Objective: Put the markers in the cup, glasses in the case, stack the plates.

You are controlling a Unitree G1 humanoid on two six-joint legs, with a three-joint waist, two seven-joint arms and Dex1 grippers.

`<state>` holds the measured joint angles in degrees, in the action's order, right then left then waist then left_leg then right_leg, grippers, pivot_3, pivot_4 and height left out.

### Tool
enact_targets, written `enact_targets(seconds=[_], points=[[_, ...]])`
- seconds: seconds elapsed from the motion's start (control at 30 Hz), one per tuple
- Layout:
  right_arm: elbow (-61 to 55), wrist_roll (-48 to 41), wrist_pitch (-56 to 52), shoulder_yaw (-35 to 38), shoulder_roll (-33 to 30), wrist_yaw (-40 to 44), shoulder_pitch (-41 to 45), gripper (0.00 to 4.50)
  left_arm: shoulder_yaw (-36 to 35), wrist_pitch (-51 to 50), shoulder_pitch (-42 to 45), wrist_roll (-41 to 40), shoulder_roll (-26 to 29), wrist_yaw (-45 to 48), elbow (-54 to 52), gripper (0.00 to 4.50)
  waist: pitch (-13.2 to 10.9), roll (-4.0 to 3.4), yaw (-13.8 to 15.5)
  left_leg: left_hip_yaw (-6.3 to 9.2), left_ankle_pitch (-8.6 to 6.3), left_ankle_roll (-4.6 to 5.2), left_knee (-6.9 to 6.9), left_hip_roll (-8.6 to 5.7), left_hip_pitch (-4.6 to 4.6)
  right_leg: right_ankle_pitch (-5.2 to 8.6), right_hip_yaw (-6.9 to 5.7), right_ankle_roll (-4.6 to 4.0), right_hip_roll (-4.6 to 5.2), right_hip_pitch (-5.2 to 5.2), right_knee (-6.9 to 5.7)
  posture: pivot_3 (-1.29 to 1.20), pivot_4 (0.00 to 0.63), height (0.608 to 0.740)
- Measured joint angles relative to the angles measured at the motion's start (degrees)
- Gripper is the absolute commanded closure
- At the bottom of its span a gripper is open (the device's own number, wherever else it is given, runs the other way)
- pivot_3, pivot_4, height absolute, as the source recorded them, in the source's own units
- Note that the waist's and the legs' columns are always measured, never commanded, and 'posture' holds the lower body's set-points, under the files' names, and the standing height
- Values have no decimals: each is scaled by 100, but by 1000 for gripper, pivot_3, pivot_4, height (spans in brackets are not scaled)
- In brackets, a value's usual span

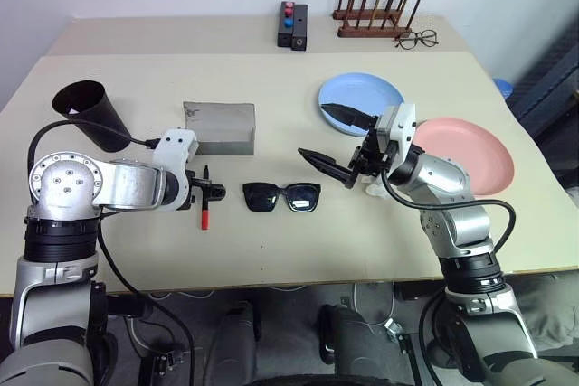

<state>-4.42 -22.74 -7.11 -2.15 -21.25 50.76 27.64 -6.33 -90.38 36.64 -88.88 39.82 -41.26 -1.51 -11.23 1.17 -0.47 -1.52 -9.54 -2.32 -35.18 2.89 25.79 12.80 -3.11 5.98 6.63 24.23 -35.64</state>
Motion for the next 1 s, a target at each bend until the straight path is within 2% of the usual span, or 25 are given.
enact_targets(seconds=[0.1, 0.2, 0.33, 0.4, 0.47, 0.73, 1.0], points=[[-24, -1, -58, 0, -1, -37, 0, 0, 96, 344, -111, -462, 8, -520, -12, 9, 0, -1, 1, 0, 0, 0, 1, 0, -3, 1, 1, -2, 0, -2, -2, 0, 150, 740], [-52, -3, -114, 1, -5, -63, 0, 0, 361, 940, -279, -1176, 111, -1168, -79, 842, 1, -2, 5, 0, 0, -1, 1, 0, -10, 4, 3, -7, 2, -9, 0, 0, 150, 740], [-141, -3, -193, 1, -12, -93, 0, 0, 890, 1614, -334, -2024, 405, -1771, -108, 2650, 1, -2, 53, -1, 0, -1, 0, -1, -12, 10, 3, -18, 3, -15, 6, 0, 150, 740], [-208, -4, -227, 1, -15, -98, 0, 0, 1048, 1802, -334, -2207, 491, -1886, -107, 3667, 1, -2, 98, -2, -1, -1, 0, -1, -14, 10, 2, -19, 3, -16, 8, 0, 150, 740], [-223, -5, -257, 2, -18, -107, 1, 0, 1165, 1941, -329, -2298, 552, -1908, -109, 4476, 1, -3, 126, -3, -1, -2, 0, -1, -14, 10, 1, -20, 3, -18, 11, 0, 150, 740], [-227, -5, -274, 5, -32, -140, 1, 0, 1328, 2168, -328, -2355, 708, -1822, -143, 4476, 2, -3, 123, -2, -2, -2, 4, -2, -20, 9, 0, -22, 2, -25, 19, 0, 150, 740], [-227, -7, -300, 28, -108, -125, 11, 0, 1332, 2094, -390, -1903, 1437, -785, -780, 4476, 0, -4, 119, -4, -9, -13, 12, -1, -16, 10, 1, -23, 1, -20, 28, 0, 150, 740]])
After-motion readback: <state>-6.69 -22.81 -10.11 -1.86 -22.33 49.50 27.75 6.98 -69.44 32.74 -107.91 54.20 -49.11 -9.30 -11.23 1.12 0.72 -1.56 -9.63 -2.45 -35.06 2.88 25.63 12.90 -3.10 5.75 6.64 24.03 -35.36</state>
